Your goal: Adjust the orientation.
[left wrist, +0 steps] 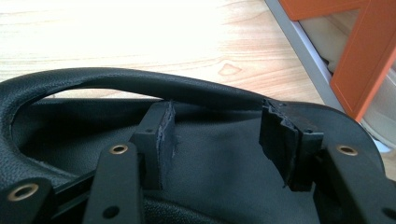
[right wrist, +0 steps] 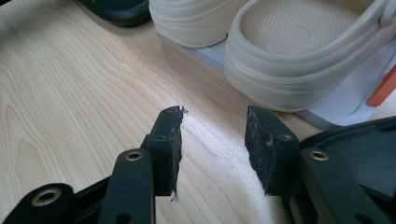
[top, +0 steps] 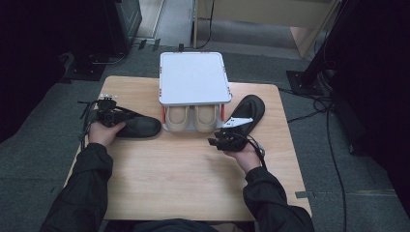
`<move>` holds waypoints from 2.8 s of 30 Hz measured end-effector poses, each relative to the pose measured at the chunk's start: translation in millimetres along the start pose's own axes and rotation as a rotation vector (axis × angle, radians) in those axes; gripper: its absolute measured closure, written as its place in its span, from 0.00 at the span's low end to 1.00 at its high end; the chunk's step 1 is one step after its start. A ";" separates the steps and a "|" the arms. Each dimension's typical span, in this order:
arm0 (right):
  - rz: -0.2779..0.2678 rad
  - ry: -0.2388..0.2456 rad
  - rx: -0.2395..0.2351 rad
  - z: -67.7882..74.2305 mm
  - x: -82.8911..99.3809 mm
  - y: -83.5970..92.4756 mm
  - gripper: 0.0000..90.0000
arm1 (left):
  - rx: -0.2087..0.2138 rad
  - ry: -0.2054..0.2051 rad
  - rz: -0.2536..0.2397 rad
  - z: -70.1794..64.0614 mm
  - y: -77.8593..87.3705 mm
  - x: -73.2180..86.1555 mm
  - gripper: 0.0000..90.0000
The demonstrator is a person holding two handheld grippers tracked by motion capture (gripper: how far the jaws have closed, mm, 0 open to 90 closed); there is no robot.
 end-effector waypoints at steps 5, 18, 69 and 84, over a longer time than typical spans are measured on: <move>-0.009 -0.006 0.005 -1.3 0.0 2.5 0.63 | 0.032 0.018 -0.040 -2.9 15.9 -4.2 0.52; -0.005 0.009 -0.017 3.1 -4.6 -3.7 0.63 | -0.047 0.047 -0.121 16.0 63.5 -4.4 0.50; 0.028 0.029 -0.004 6.8 1.5 -6.1 0.63 | -0.103 0.071 -0.073 27.9 10.4 0.8 0.64; 0.019 0.024 -0.009 7.2 1.9 -6.7 0.63 | -0.039 0.020 -0.091 21.3 0.9 -15.0 0.81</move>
Point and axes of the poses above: each handheld gripper's, and its own axes: y roughly backward along the jaws, x roughly out of its underside, z roughly to its left, the point moved 8 cm from there along -y, roughly forward along the jaws, and after that the axes turned 3 degrees about -z, right-handed, at the moved point
